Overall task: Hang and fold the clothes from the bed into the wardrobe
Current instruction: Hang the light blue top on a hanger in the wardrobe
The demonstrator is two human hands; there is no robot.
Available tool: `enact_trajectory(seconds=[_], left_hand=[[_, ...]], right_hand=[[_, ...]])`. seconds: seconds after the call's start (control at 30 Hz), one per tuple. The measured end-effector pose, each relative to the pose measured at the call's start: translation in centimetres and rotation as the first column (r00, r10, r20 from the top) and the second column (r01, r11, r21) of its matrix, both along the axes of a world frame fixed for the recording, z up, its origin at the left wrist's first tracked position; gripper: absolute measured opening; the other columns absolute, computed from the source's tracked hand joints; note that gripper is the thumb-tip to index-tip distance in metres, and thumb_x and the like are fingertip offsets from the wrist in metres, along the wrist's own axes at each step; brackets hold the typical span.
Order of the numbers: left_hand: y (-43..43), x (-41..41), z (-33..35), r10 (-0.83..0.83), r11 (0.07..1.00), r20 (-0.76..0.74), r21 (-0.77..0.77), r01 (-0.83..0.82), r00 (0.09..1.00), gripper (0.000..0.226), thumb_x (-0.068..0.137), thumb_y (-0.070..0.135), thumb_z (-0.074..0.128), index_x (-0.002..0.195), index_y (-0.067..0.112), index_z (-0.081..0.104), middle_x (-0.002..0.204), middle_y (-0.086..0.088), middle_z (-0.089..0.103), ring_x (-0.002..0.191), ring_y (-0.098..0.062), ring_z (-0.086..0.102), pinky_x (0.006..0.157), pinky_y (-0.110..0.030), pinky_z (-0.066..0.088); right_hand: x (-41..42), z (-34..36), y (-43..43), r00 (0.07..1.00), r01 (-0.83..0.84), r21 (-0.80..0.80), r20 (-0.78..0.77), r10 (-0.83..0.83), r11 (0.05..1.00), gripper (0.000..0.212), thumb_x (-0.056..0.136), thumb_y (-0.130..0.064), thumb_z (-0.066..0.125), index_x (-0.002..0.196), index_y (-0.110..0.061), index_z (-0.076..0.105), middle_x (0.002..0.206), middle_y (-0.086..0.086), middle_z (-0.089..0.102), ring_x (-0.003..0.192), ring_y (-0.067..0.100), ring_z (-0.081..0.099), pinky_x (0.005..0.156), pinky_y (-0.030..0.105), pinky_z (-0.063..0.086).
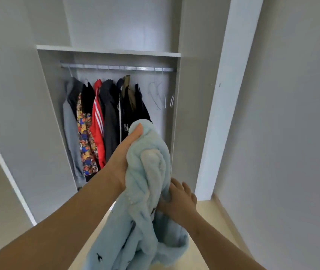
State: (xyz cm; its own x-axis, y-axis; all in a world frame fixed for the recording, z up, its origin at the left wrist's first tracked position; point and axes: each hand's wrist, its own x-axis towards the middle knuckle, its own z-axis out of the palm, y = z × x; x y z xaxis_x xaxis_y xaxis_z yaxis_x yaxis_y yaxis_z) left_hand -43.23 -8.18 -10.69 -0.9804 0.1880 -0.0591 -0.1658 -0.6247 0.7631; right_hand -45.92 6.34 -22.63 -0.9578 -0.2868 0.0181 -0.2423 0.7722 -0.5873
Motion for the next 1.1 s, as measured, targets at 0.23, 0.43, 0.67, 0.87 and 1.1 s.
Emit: enact_trajectory(seconds=[0.23, 0.43, 0.67, 0.87, 1.1], left_hand=[[-10.8, -3.7, -1.5, 0.306, 0.936, 0.053, -0.199, -0.290, 0.951, 0.040, 0.071, 0.045, 0.060, 0.084, 0.008, 0.070, 0.074, -0.011, 0.068, 0.065, -0.022, 0.067, 0.061, -0.028, 0.056], [-17.0, -9.4, -3.3, 0.596, 0.698, 0.075, -0.540, -0.470, 0.799, 0.039, 0.088, 0.026, 0.060, 0.123, 0.011, 0.053, 0.094, -0.013, 0.067, 0.078, -0.025, 0.066, 0.067, -0.032, 0.054], [-21.2, -13.7, -5.4, 0.403, -0.325, -0.264, -0.936, -0.132, 0.876, 0.066, 0.089, 0.001, 0.044, 0.144, 0.030, 0.025, 0.149, -0.001, 0.029, 0.140, -0.023, 0.024, 0.112, -0.033, 0.024], [-19.3, -17.2, -7.7, 0.333, 0.473, -0.090, -0.845, -0.249, 0.939, 0.077, 0.077, 0.003, 0.066, 0.138, 0.032, 0.029, 0.134, 0.009, 0.047, 0.125, -0.010, 0.044, 0.104, -0.025, 0.037], [-23.6, -26.8, -9.7, 0.685, 0.108, -0.176, -0.935, -0.338, 0.707, 0.033, 0.096, 0.013, 0.042, 0.127, 0.016, 0.054, 0.119, -0.013, 0.060, 0.108, -0.030, 0.056, 0.091, -0.032, 0.046]], right_hand=[[-8.0, 0.9, -8.1, 0.896, 0.165, -0.770, 0.378, 0.233, 0.616, 0.015, 0.086, -0.009, 0.058, 0.095, -0.019, 0.064, 0.086, 0.008, 0.067, 0.077, 0.023, 0.061, 0.066, 0.028, 0.048], [-17.0, 3.9, -13.4, 0.875, 0.152, -0.882, 0.331, 0.355, 0.447, 0.010, 0.088, -0.013, 0.058, 0.086, -0.020, 0.065, 0.088, 0.002, 0.068, 0.083, 0.017, 0.063, 0.074, 0.032, 0.051], [-23.7, 6.7, -19.1, 0.761, -0.026, -0.916, 0.241, 0.602, 0.399, 0.020, 0.086, -0.014, 0.061, 0.077, -0.024, 0.076, 0.085, 0.003, 0.074, 0.081, 0.016, 0.068, 0.078, 0.033, 0.054], [-26.6, 6.5, -21.8, 0.766, -0.085, -0.901, 0.214, 0.607, 0.424, 0.022, 0.083, -0.010, 0.064, 0.070, -0.024, 0.075, 0.074, -0.001, 0.073, 0.070, 0.012, 0.068, 0.068, 0.027, 0.052], [-34.0, 5.7, -23.4, 0.879, -0.063, -0.888, 0.167, 0.447, 0.455, 0.017, 0.083, -0.009, 0.064, 0.075, -0.023, 0.072, 0.077, -0.004, 0.073, 0.076, 0.013, 0.067, 0.072, 0.027, 0.052]])
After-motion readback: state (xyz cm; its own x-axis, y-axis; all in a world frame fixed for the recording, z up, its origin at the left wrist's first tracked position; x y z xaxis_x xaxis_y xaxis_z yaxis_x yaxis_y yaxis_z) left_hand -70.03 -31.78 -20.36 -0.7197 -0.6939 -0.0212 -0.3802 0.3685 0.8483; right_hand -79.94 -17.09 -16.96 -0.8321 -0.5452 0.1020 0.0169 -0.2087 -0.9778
